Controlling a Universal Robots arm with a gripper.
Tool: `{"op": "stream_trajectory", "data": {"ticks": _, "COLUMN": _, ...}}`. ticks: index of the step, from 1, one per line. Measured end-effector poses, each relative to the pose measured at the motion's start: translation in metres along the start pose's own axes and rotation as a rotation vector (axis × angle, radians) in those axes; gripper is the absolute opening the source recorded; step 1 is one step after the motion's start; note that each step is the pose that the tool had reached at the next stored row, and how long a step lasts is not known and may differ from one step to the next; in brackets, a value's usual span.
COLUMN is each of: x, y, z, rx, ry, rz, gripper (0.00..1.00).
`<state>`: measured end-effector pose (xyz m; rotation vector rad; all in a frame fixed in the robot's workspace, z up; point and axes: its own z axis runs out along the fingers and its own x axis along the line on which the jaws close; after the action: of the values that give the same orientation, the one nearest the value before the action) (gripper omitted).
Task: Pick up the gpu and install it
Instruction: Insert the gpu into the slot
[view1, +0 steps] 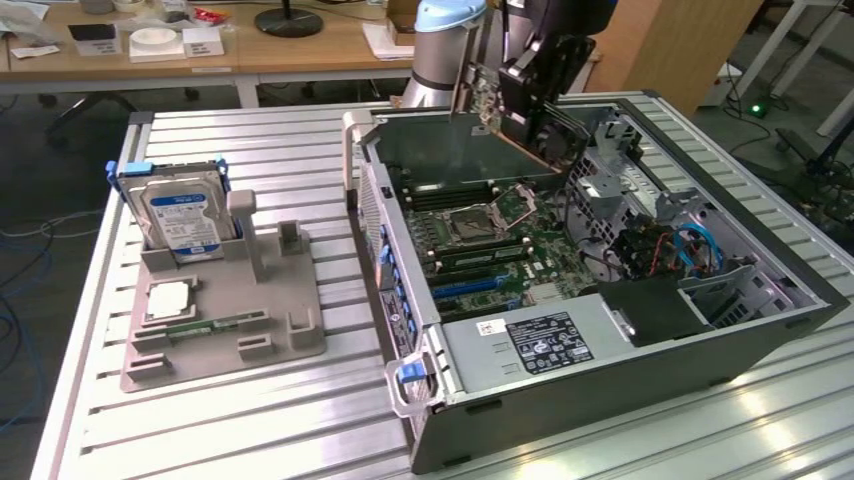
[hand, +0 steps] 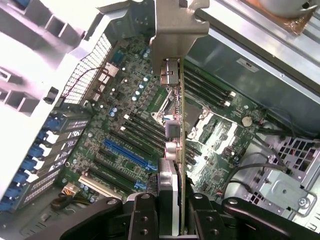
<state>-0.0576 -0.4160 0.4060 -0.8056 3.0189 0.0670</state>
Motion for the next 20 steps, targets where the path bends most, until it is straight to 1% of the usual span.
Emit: {"op": "stream_trajectory", "data": {"ticks": 20, "x": 0.0008, "y": -0.0014, "z": -0.0001, "rx": -0.0048, "ry": 0.0068, "rz": -0.180, "gripper": 0.28}}
